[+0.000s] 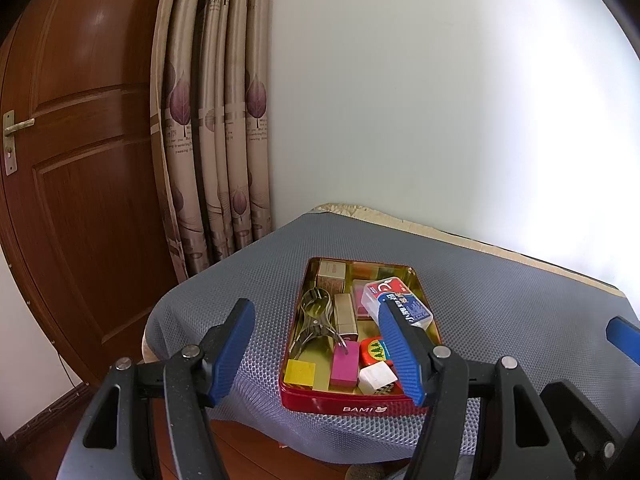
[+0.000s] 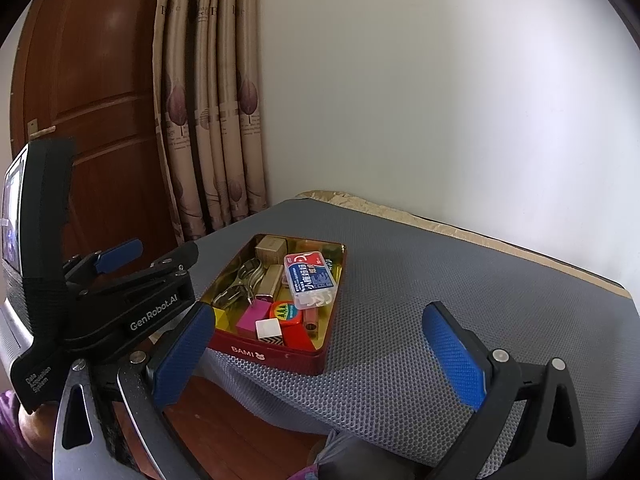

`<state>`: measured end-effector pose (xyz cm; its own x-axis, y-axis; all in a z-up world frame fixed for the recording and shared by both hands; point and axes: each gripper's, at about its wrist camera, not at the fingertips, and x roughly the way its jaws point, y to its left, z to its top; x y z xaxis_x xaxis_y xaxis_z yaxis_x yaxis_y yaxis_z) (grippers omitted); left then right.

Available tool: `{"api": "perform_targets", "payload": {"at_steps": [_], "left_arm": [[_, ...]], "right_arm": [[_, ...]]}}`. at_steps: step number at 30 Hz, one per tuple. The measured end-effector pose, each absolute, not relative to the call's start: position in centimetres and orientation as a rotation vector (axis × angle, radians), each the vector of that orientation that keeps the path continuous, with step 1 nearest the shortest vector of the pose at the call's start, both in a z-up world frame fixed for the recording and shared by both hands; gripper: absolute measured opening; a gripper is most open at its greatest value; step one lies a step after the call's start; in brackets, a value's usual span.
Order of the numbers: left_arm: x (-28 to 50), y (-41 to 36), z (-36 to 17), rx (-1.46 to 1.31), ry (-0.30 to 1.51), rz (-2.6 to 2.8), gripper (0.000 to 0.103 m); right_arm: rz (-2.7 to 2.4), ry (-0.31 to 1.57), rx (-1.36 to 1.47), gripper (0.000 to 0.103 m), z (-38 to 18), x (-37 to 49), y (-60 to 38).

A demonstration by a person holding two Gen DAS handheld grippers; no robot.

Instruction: Organize rigid objects

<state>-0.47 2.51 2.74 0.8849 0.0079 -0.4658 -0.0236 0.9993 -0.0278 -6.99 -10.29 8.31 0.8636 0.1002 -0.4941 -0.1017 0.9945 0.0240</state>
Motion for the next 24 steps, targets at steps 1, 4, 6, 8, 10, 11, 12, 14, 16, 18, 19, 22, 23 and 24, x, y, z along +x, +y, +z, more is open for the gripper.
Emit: {"api": "perform_targets", "payload": {"at_steps": [1, 4, 6, 8, 10, 11, 12, 14, 16, 18, 19, 22, 23, 24], "left_arm": [[-0.44, 2.54, 2.74, -0.034, 0.486, 0.016, 0.066], [-0.37, 2.7, 2.76, -0.039, 0.491, 0.016, 0.066], [-0.37, 2.72, 2.73, -0.04, 0.492, 0.019, 0.066], [-0.39, 2.66, 2.71, -0.04, 0.493, 0.018, 0.066], [-0.41, 2.6, 2.69, -0.037, 0.491, 0.02, 0.066], [-0.53, 2.52, 2.68, -0.035, 0.49, 0.021, 0.066], [-0.56, 2.5, 2.69, -0.033, 0.488, 0.021, 0.066], [-0.63, 2.44, 2.72, -0.031, 0.485, 0.022, 0.066], [-0.76, 2.35, 2.69, -0.026, 0.48, 0.024, 0.066], [-0.92, 2.19, 2.67, -0.02, 0.475, 0.024, 0.066], [-1.03, 2.12, 2.7, -0.016, 0.471, 0.025, 0.066], [-1.24, 1.97, 2.76, -0.006, 0.467, 0.022, 0.068], [-1.27, 2.0, 2.81, -0.005, 0.466, 0.023, 0.068], [-1.3, 2.0, 2.81, -0.003, 0.465, 0.024, 0.068]], "right_arm": [[0.103, 0.522, -0.002, 0.103, 8.27, -6.91, -10.35], [0.085, 0.532, -0.009, 0.103, 8.16, -6.74, -10.39], [0.075, 0.539, -0.018, 0.103, 8.1, -6.65, -10.35], [0.062, 0.541, -0.028, 0.103, 8.05, -6.62, -10.33], [0.047, 0.543, -0.04, 0.103, 8.06, -6.59, -10.31], [0.043, 0.544, -0.042, 0.103, 8.05, -6.55, -10.35], [0.039, 0.546, -0.041, 0.103, 8.03, -6.49, -10.42], [0.036, 0.55, -0.035, 0.103, 8.0, -6.42, -10.64], [0.033, 0.549, -0.028, 0.103, 8.04, -6.42, -10.85], [0.039, 0.547, -0.019, 0.103, 8.14, -6.41, -11.04], [0.044, 0.547, -0.014, 0.103, 8.15, -6.41, -11.12], [0.046, 0.547, -0.015, 0.103, 8.15, -6.46, -11.05], [0.049, 0.549, -0.016, 0.103, 8.14, -6.47, -11.02], [0.051, 0.55, -0.017, 0.103, 8.12, -6.43, -11.0]]}}
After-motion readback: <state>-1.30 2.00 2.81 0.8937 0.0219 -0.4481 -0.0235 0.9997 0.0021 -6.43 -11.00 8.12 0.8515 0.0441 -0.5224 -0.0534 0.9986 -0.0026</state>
